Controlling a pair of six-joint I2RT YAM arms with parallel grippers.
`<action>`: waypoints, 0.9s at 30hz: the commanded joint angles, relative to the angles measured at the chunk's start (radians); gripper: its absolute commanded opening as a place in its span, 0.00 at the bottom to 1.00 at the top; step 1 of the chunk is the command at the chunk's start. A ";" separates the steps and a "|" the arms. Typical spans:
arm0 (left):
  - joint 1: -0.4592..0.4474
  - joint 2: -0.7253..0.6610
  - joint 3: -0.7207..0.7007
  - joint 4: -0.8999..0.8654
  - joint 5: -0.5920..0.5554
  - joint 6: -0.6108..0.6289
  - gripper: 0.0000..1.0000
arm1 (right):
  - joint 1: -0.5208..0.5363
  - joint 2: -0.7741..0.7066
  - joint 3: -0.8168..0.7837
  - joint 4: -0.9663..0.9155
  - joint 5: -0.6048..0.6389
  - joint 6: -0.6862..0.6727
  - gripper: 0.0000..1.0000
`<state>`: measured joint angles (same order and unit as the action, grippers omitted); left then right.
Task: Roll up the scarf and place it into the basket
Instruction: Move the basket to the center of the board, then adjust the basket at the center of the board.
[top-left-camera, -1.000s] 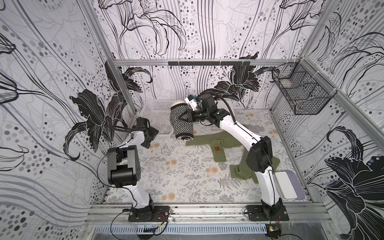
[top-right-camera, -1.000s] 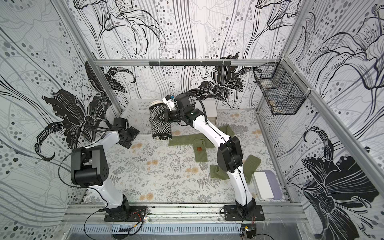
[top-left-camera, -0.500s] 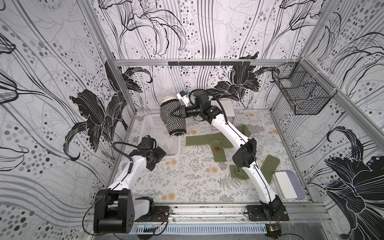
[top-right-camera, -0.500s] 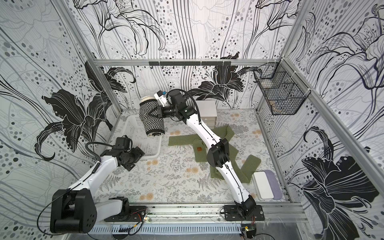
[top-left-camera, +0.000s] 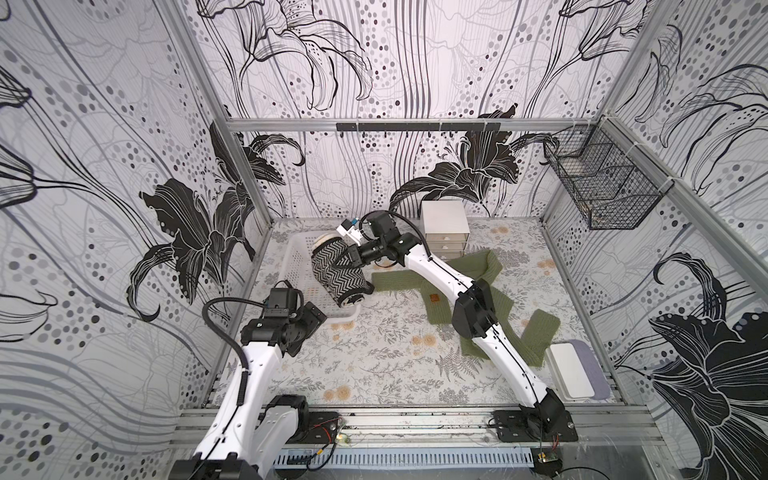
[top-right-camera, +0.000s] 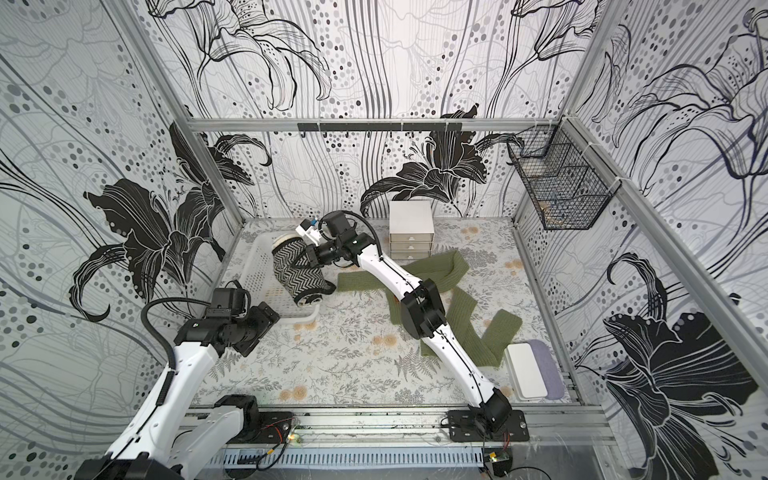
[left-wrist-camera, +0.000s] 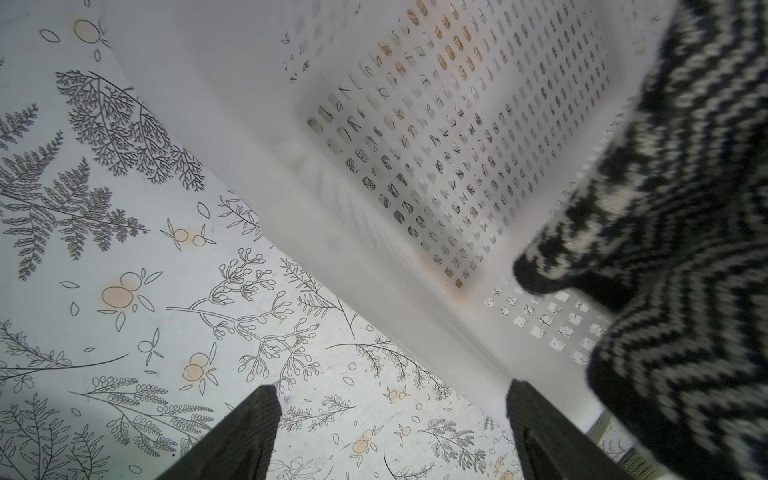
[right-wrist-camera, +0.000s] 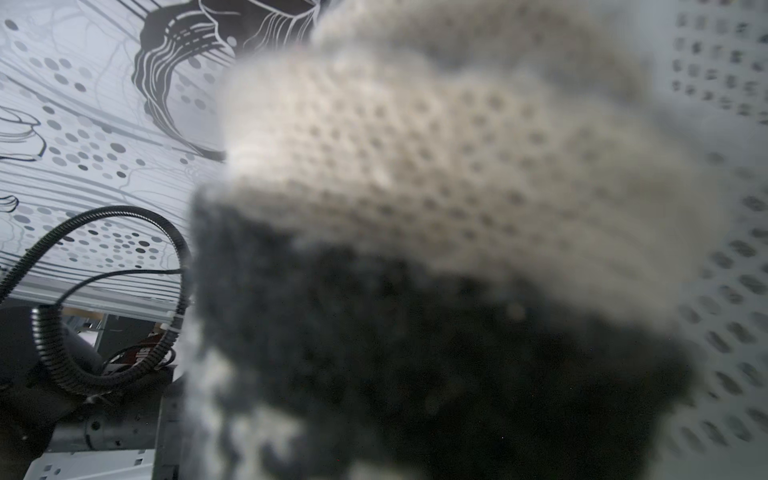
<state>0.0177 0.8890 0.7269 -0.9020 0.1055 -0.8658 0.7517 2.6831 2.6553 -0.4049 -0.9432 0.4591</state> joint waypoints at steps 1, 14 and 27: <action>-0.003 -0.016 0.001 -0.037 -0.045 -0.021 0.90 | 0.026 0.035 0.113 0.117 -0.071 0.023 0.00; -0.002 -0.005 -0.119 0.041 -0.104 -0.159 0.91 | -0.001 -0.105 -0.212 -0.297 0.357 -0.212 0.00; 0.093 0.232 -0.056 0.281 -0.233 -0.115 0.91 | 0.061 -0.492 -0.719 -0.210 0.280 -0.201 0.00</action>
<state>0.0788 1.0763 0.6247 -0.7036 -0.0525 -1.0054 0.7799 2.2623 1.9453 -0.6220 -0.6132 0.2680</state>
